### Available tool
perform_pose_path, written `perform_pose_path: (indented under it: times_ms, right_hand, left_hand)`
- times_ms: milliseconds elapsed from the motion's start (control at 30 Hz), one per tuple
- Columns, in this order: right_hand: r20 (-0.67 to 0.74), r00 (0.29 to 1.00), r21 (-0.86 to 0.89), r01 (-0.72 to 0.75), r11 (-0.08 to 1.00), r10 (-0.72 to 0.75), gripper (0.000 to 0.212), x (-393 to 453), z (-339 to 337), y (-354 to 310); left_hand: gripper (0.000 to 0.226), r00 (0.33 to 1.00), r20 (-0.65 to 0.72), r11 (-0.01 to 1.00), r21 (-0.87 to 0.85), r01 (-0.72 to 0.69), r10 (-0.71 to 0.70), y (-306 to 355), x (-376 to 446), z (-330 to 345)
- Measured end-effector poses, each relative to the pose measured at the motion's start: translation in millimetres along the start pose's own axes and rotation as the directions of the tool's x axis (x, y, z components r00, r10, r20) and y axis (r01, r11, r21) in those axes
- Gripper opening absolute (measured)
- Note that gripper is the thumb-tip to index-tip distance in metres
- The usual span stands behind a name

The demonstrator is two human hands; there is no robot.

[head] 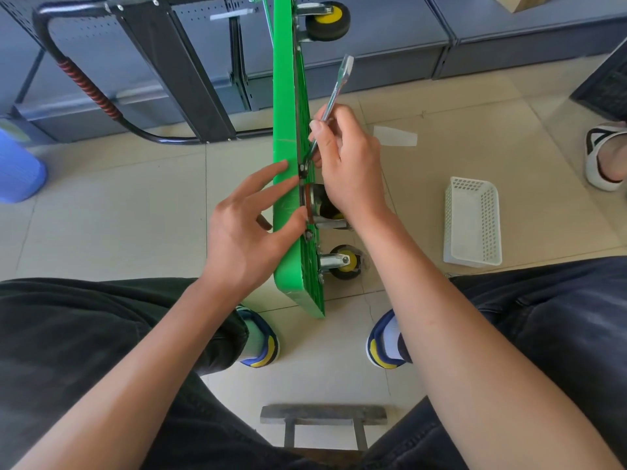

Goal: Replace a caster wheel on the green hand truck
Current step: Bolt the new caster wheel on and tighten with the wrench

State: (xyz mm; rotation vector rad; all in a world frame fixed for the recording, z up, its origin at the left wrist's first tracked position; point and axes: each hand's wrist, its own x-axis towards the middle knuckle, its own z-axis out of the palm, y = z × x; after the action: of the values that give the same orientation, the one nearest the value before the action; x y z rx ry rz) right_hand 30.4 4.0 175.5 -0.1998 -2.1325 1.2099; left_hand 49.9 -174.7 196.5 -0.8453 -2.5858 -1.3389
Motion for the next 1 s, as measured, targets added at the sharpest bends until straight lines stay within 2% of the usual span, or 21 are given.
perform_pose_path:
  times_ms: [133,233,333,467,533,600,667,733,867,1000]
  right_hand:
    - [0.064,0.988,0.057,-0.143,0.988,0.140,0.017,17,7,4]
    - [0.157,0.935,0.106,-0.335,0.936,0.317,0.020,30,9,10]
    - [0.297,0.805,0.122,-0.565,0.816,0.513,0.025,43,13,22]
    - [0.458,0.560,0.189,-0.820,0.540,0.690,0.026,47,14,36]
    - [0.499,0.487,0.182,-0.867,0.463,0.716,0.030,46,14,40]
    - [0.513,0.461,0.181,-0.883,0.433,0.725,0.026,47,14,41]
    - [0.501,0.471,0.204,-0.880,0.430,0.726,0.019,47,12,38]
    - [0.445,0.512,0.241,-0.859,0.452,0.735,0.020,47,8,36]
    - [0.223,0.678,0.237,-0.735,0.635,0.701,0.028,34,-6,33]
    - [0.025,0.848,0.266,-0.516,0.814,0.529,0.020,-2,-21,21]
  left_hand:
    - [0.042,1.000,0.006,1.000,-0.004,0.003,-0.002,0,0,0]
    - [0.040,1.000,0.009,1.000,0.000,0.002,-0.002,-1,0,0]
    - [0.040,1.000,0.006,1.000,0.009,0.003,-0.003,-2,-1,0]
    - [0.041,1.000,0.005,1.000,0.010,0.001,-0.001,-2,-1,0]
    - [0.042,1.000,0.006,1.000,0.011,0.002,-0.002,-2,-1,0]
    - [0.042,1.000,0.005,1.000,0.014,0.004,-0.004,-1,0,0]
    - [0.042,1.000,0.004,1.000,0.016,0.008,-0.008,-1,0,0]
    - [0.041,1.000,0.005,1.000,0.014,0.006,-0.006,-1,0,0]
    - [0.041,1.000,0.009,1.000,0.009,0.000,0.000,-1,-1,0]
    - [0.042,1.000,0.006,1.000,0.014,-0.001,0.001,-2,0,0]
